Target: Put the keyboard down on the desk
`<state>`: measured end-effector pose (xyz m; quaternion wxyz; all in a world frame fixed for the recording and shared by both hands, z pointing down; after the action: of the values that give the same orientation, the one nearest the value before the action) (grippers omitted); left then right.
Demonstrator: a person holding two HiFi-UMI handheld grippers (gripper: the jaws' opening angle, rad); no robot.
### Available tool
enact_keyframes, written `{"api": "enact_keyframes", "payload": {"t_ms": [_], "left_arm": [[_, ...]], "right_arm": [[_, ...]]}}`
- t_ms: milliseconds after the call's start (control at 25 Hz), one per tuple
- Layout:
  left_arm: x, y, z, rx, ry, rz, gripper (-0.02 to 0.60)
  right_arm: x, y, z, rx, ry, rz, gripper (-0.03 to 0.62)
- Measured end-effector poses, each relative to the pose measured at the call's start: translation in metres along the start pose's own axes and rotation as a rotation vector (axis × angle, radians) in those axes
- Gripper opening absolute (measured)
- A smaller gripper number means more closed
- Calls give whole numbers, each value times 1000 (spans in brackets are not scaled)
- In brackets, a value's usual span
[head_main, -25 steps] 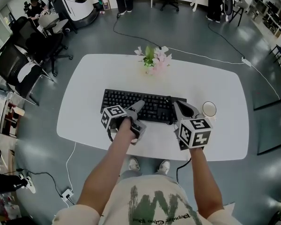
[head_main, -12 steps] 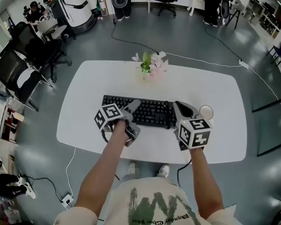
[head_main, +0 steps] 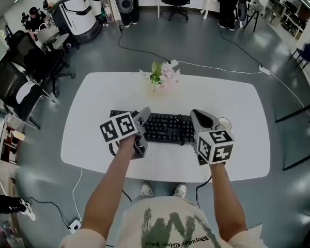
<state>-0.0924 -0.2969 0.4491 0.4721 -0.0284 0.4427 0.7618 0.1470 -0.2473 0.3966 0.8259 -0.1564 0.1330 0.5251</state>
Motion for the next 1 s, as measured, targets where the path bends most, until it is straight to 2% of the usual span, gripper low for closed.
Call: {"api": "enact_keyframes", "payload": {"t_ms": [240, 640, 720, 880, 1000], "left_arm": [[10, -28, -23, -249, -45, 36, 211], [34, -45, -27, -538, -90, 12, 107], [38, -48, -25, -572, -98, 0, 101], [44, -47, -26, -626, -131, -53, 12], [47, -46, -29, -629, -153, -60, 3]], "right_arm": [[3, -1, -10, 12, -25, 7, -2], [12, -1, -25, 40, -69, 26, -2], [14, -2, -26, 44, -72, 29, -2], [15, -1, -27, 60, -74, 30, -3], [15, 1, -27, 67, -78, 32, -2]]}}
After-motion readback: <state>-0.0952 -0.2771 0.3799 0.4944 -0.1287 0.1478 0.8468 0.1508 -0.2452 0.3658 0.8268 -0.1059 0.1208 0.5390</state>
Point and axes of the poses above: the fingertips, and each gripper's own axes: x backward along the fingers, y to its left, z out of its underside, the point moved 6 cm from there along x, backward along the fingers, and after that the axes turned 4 degrees about y, right-handed, at the moved point
